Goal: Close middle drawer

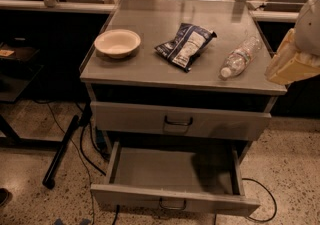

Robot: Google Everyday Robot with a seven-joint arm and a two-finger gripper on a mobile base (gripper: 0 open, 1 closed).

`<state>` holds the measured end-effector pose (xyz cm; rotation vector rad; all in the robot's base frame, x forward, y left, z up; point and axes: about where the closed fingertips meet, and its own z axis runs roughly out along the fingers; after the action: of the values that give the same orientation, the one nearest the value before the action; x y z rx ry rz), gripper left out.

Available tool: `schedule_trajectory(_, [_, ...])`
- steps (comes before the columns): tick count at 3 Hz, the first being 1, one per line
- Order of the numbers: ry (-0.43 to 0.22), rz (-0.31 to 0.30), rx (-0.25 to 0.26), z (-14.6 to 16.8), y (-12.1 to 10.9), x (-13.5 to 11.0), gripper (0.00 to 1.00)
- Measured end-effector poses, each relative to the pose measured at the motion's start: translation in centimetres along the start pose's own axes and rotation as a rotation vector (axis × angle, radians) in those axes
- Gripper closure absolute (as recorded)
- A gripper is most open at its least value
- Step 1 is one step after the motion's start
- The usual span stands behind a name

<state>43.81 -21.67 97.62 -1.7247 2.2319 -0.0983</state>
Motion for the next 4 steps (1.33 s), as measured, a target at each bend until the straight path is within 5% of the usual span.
schedule_trajectory(2, [0.004, 0.074, -0.008, 3.7, 1.9, 1.6, 1.00])
schedule_trajectory(3, [0.043, 0.120, -0.105, 11.1, 5.6, 3.9, 1.00])
schedule_trajectory(4, [0.041, 0.119, -0.099, 10.8, 5.4, 3.8, 1.00])
